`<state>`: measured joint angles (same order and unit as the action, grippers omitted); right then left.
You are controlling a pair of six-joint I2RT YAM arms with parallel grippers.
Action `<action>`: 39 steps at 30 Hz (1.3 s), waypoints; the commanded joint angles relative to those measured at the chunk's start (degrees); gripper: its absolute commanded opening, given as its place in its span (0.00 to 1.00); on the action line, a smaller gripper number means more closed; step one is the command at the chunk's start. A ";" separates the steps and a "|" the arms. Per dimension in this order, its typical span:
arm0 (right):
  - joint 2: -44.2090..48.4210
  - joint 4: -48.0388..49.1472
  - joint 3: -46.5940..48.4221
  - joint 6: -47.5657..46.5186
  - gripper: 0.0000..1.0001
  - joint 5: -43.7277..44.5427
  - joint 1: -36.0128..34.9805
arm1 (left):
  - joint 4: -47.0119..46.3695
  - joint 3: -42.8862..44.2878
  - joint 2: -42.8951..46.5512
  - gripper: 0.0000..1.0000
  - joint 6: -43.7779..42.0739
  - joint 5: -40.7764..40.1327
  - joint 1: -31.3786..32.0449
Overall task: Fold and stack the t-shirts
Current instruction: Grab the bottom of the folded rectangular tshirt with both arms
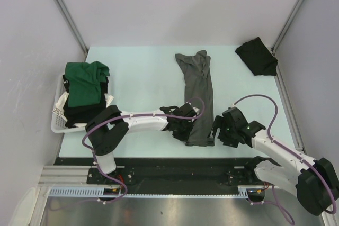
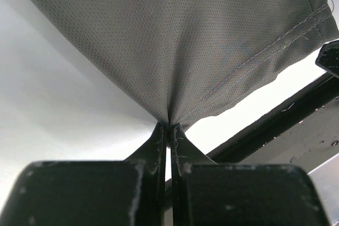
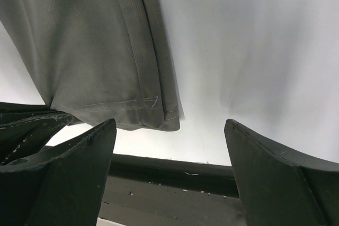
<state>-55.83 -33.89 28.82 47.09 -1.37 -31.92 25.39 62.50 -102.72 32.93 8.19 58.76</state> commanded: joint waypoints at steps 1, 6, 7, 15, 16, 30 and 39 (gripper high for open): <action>-0.94 2.60 -1.13 1.78 0.85 1.37 -0.60 | 0.98 2.10 1.20 0.00 -1.29 0.25 0.39; -2.70 4.44 -2.01 2.74 0.79 1.10 -1.12 | 1.24 2.28 1.55 0.00 -1.46 0.34 0.39; -3.22 4.97 -2.19 3.00 0.78 1.28 -1.30 | 1.24 2.28 1.55 0.00 -1.46 0.43 0.39; -7.09 8.49 -3.50 4.41 0.66 0.93 -3.41 | 1.68 1.49 2.26 0.00 -2.08 0.34 0.48; -7.36 9.01 -3.51 4.67 0.61 0.84 -3.67 | 1.77 1.48 2.26 0.00 -2.25 0.43 0.48; -6.92 7.17 -3.51 5.56 0.08 0.05 -5.17 | 1.42 0.43 2.70 0.00 -2.34 0.43 0.48; -5.78 6.91 -2.28 5.03 0.00 -0.92 -4.47 | 3.26 2.18 3.93 0.00 -3.13 -2.55 0.39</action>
<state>-63.07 -24.58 25.96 52.77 -2.52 -36.80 26.76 62.72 -102.30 31.42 7.77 58.98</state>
